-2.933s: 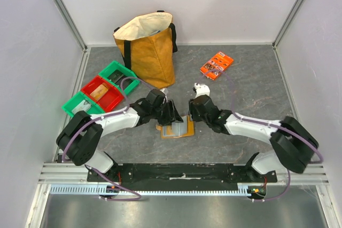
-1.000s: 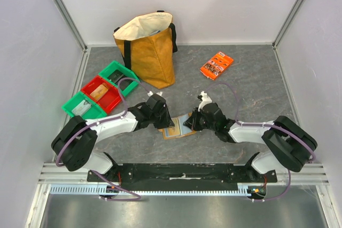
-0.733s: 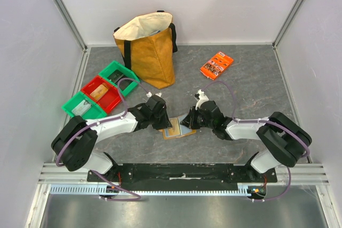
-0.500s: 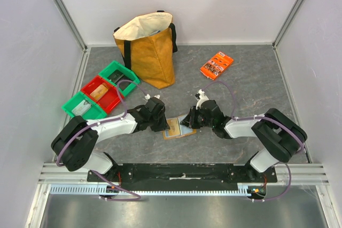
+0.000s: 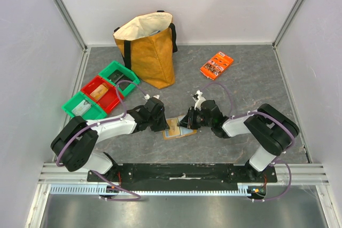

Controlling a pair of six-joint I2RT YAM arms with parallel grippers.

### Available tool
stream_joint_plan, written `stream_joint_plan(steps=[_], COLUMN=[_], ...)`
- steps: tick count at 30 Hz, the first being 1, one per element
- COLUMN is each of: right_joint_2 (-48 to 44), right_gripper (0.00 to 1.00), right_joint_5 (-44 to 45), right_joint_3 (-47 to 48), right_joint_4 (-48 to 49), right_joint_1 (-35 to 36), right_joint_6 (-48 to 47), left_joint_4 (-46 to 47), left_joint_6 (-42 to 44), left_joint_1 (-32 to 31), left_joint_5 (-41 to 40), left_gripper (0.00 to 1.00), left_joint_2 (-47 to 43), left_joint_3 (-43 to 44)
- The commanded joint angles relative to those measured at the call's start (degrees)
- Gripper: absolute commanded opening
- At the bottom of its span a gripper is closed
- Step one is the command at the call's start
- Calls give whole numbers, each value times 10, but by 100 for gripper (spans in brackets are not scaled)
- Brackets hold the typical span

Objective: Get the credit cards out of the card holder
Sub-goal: Remove the credit card from the card holder.

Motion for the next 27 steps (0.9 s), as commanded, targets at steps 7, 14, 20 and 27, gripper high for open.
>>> stream_joint_plan(steps=[7, 14, 20, 27], right_joint_2=[-19, 1, 13, 31], right_gripper=[24, 24, 19, 19], right_joint_5=[41, -10, -25, -51], right_joint_3=[9, 21, 25, 29], right_joint_4=[-27, 3, 19, 41], right_joint_1=[-3, -2, -2, -2], right_joint_6=[-14, -12, -6, 6], left_joint_4=[-6, 1, 8, 24], left_joint_6=[2, 2, -1, -5], left_joint_1=[3, 2, 3, 2], left_joint_5=[-10, 3, 9, 23], left_gripper=[8, 8, 8, 8], left_joint_2=[-6, 1, 5, 15], left_joint_3=[-16, -15, -18, -21])
